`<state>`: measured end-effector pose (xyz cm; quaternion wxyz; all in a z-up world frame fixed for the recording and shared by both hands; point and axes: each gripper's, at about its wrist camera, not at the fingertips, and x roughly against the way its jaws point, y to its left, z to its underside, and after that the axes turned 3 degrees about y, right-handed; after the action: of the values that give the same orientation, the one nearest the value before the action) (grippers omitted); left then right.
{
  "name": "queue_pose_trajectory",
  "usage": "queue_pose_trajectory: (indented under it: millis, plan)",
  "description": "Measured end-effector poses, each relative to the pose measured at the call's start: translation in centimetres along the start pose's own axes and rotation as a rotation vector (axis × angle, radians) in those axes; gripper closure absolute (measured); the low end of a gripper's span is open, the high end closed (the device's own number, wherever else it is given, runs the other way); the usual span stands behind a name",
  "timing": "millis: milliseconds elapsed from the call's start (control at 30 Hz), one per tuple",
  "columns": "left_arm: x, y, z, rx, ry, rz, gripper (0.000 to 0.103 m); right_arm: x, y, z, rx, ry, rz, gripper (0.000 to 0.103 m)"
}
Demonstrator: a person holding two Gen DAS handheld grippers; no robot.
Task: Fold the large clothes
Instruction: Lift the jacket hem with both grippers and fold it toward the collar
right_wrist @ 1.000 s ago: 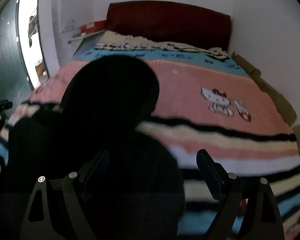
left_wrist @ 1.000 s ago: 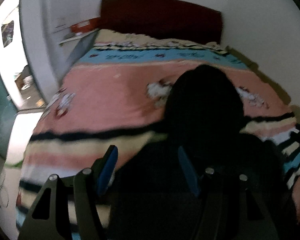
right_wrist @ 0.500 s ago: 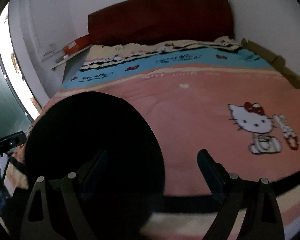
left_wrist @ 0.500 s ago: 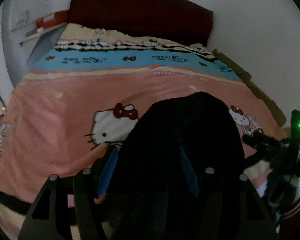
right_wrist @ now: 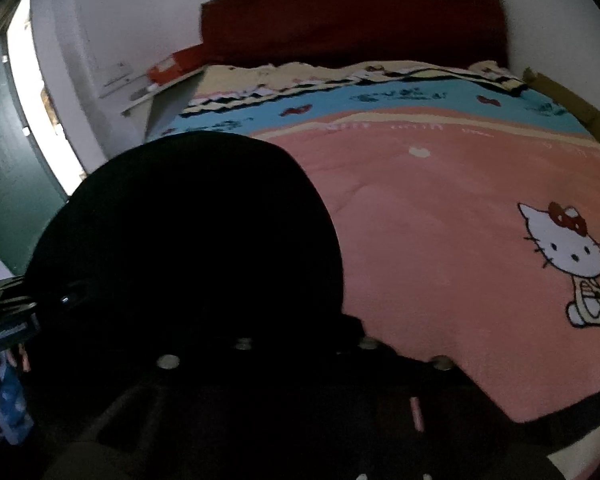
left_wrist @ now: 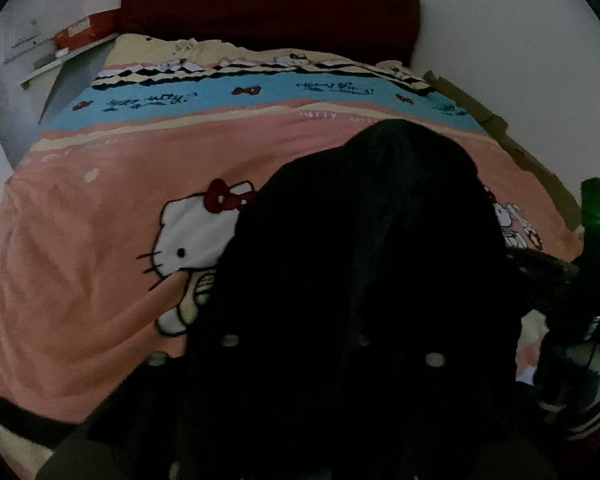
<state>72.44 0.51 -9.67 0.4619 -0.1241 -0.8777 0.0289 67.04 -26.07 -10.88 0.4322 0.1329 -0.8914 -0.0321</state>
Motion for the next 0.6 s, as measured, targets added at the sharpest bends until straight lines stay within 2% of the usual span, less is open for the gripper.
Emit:
queue_pose_trajectory:
  millis: [133,233,433,600]
  plan:
    - [3.8,-0.1,1.0,0.014,-0.003,0.042,0.091,4.0,1.8,0.5,0.066,-0.015,-0.037,0.093]
    - [8.1,-0.4,3.2,0.002,-0.027,0.094,0.091,8.8,3.3,2.0,0.131,-0.033,-0.07,0.093]
    - [18.0,0.1,11.5,0.004,-0.127,0.212,0.091,19.4,5.6,8.2,0.208,-0.121,-0.159,0.094]
    - [23.5,0.5,18.0,0.005,-0.133,0.252,0.091,27.2,7.9,15.0,0.234,-0.184,-0.213,0.094]
